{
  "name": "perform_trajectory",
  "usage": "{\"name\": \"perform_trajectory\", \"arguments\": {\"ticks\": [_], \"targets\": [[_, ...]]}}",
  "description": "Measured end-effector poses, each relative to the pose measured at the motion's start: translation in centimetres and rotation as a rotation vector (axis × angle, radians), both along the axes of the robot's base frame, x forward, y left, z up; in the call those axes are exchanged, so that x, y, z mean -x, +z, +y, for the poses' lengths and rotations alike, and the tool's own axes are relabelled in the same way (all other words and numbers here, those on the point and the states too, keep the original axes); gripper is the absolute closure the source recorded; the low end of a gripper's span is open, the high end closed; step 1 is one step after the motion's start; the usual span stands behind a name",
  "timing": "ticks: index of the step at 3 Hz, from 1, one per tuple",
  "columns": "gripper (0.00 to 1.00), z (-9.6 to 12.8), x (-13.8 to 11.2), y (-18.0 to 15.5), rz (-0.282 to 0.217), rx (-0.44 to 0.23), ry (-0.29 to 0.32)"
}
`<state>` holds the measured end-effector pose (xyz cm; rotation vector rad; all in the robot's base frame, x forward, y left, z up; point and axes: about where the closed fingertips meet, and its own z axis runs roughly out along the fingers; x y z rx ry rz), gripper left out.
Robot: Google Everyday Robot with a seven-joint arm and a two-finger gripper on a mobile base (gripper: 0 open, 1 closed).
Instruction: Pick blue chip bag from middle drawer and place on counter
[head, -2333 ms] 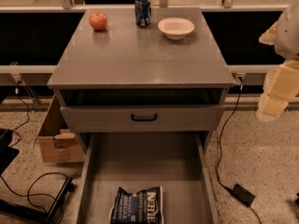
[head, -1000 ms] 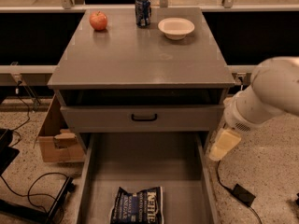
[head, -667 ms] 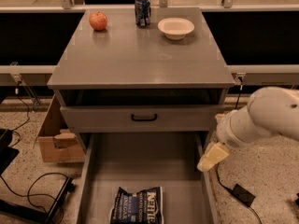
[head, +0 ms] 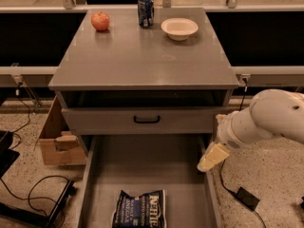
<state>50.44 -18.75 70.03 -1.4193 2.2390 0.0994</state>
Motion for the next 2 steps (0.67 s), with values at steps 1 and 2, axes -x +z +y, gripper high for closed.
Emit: {"name": "perform_trajectory", "arguments": {"ticks": [1, 2], "targets": [[0.0, 3.3, 0.1, -4.3, 0.046, -0.06, 0.05], [0.0, 7.4, 1.3, -10.1, 0.103, -0.167, 0.095]]}}
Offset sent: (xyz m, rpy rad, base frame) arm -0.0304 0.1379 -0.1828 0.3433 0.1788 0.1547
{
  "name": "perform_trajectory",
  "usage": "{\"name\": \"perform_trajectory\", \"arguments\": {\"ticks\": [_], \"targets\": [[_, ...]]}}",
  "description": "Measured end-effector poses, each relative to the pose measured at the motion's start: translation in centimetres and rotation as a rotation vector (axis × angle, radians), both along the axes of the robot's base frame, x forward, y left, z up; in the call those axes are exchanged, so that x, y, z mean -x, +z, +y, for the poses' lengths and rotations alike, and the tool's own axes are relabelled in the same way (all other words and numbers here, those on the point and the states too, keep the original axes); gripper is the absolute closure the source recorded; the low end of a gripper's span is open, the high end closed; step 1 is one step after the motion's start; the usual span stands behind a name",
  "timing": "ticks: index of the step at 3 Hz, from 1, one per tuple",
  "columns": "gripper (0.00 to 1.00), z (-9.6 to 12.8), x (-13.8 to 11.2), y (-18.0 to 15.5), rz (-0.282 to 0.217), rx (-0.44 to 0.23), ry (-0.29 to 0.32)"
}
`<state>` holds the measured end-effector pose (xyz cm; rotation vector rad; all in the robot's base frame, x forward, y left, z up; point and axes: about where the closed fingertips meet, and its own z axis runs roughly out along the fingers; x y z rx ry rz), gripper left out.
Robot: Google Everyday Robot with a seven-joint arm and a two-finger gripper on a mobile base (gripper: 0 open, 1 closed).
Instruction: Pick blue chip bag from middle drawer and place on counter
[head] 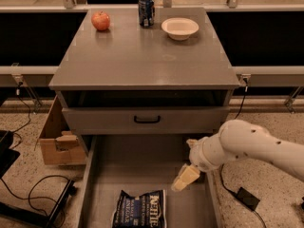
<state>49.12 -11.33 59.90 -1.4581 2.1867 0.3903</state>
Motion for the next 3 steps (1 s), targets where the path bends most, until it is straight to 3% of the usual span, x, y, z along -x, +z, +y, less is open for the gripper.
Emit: {"name": "perform_trajectory", "arguments": {"ticks": [1, 3], "targets": [[0.0, 4.5, 1.5, -5.6, 0.045, -0.056, 0.044], [0.0, 13.3, 4.6, -17.4, 0.162, -0.082, 0.084]]}}
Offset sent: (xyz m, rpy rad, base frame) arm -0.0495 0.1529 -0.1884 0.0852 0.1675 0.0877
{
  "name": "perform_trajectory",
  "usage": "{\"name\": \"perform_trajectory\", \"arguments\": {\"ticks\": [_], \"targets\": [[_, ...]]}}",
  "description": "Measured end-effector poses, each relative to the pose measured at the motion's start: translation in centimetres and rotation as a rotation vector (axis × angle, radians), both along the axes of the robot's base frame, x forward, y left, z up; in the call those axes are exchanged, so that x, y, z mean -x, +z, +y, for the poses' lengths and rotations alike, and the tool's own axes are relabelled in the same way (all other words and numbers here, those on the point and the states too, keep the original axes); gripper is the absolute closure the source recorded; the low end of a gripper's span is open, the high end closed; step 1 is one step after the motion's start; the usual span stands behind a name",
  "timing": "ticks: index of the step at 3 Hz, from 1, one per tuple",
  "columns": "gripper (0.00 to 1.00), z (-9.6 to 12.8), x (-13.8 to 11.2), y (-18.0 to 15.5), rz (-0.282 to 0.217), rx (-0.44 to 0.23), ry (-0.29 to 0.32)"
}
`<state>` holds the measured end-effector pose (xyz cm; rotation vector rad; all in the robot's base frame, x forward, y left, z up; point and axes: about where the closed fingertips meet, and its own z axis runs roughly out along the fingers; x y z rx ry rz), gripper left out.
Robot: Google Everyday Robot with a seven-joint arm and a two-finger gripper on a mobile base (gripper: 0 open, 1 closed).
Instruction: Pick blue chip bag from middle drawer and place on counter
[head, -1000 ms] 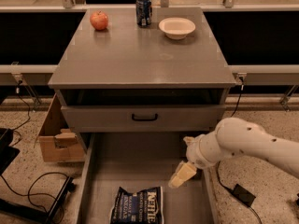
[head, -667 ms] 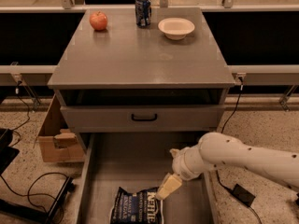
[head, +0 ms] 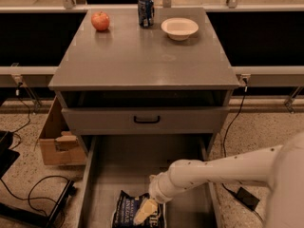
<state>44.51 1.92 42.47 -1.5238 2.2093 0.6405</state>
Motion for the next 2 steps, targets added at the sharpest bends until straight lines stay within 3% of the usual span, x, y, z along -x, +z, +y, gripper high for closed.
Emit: {"name": "perform_trajectory", "arguments": {"ticks": [1, 2], "targets": [[0.17, 3.5, 1.5, -4.5, 0.052, -0.009, 0.031], [0.4, 5.6, 1.9, -5.7, 0.061, -0.036, 0.041]]}}
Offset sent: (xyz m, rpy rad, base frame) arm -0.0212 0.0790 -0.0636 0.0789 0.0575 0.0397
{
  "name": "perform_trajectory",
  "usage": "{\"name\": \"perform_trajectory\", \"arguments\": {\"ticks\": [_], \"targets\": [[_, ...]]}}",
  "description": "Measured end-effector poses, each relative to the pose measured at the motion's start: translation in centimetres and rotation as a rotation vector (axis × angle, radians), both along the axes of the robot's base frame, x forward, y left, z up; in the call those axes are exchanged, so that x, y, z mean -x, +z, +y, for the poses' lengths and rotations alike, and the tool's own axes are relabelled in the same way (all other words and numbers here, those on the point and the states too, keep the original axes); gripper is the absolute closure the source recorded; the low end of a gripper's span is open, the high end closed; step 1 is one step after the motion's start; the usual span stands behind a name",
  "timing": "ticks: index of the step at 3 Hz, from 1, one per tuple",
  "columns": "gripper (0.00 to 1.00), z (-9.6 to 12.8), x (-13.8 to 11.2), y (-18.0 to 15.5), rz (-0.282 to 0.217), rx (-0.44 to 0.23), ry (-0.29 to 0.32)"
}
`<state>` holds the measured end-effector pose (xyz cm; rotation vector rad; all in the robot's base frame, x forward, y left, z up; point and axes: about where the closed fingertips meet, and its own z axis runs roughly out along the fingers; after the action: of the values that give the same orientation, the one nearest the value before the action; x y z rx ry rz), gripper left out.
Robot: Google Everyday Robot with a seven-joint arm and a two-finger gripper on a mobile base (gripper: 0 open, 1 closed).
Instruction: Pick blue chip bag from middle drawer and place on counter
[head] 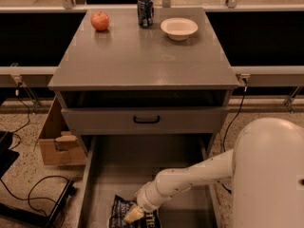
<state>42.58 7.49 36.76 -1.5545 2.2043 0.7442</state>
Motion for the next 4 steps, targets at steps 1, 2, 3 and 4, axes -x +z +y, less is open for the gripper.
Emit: {"name": "perform_trajectory", "arguments": {"ticks": [1, 2, 3, 4], "targets": [[0.64, 1.1, -0.3, 1.2, -0.022, -0.023, -0.002], [0.87, -0.3, -1.4, 6.0, -0.084, -0.032, -0.011], [1.0, -2.0, -4.9, 14.6, -0.198, -0.071, -0.026], [1.0, -8.0, -10.2, 27.4, -0.366, -0.101, -0.073]]}}
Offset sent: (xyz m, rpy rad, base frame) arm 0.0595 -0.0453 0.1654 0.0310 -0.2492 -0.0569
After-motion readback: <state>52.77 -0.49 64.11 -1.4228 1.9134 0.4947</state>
